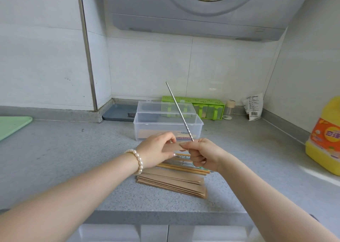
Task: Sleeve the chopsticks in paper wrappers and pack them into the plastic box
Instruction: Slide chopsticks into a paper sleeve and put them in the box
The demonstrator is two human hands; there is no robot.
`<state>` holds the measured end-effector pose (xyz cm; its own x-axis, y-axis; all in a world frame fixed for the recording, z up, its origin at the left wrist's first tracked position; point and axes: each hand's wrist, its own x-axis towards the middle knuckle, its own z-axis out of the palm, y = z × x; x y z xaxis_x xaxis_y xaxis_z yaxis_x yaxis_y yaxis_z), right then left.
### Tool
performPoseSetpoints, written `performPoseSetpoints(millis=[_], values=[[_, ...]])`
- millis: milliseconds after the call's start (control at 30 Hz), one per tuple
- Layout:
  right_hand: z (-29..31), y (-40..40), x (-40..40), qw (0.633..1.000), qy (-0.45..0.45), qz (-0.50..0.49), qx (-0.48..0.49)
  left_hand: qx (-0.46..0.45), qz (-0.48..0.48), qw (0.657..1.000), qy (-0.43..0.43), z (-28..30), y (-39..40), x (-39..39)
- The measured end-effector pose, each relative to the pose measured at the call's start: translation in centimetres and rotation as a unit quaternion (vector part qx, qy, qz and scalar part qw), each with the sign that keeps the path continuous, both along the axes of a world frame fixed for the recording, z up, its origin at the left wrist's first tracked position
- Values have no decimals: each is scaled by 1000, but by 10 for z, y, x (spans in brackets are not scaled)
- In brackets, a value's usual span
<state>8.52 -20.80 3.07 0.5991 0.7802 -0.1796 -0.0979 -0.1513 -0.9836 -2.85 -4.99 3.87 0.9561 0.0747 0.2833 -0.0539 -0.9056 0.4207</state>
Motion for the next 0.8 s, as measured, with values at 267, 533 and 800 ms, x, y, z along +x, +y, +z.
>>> performPoseSetpoints(millis=[267, 533, 800], values=[[3, -6, 6, 999, -46, -21, -3, -74, -2, 989, 127, 15, 7, 2], [0, -3, 1, 996, -63, 43, -48, -183, -62, 959, 206, 18, 6, 3], [-5, 3, -2, 999, -30, 9, -9, -27, 19, 995, 93, 10, -6, 7]])
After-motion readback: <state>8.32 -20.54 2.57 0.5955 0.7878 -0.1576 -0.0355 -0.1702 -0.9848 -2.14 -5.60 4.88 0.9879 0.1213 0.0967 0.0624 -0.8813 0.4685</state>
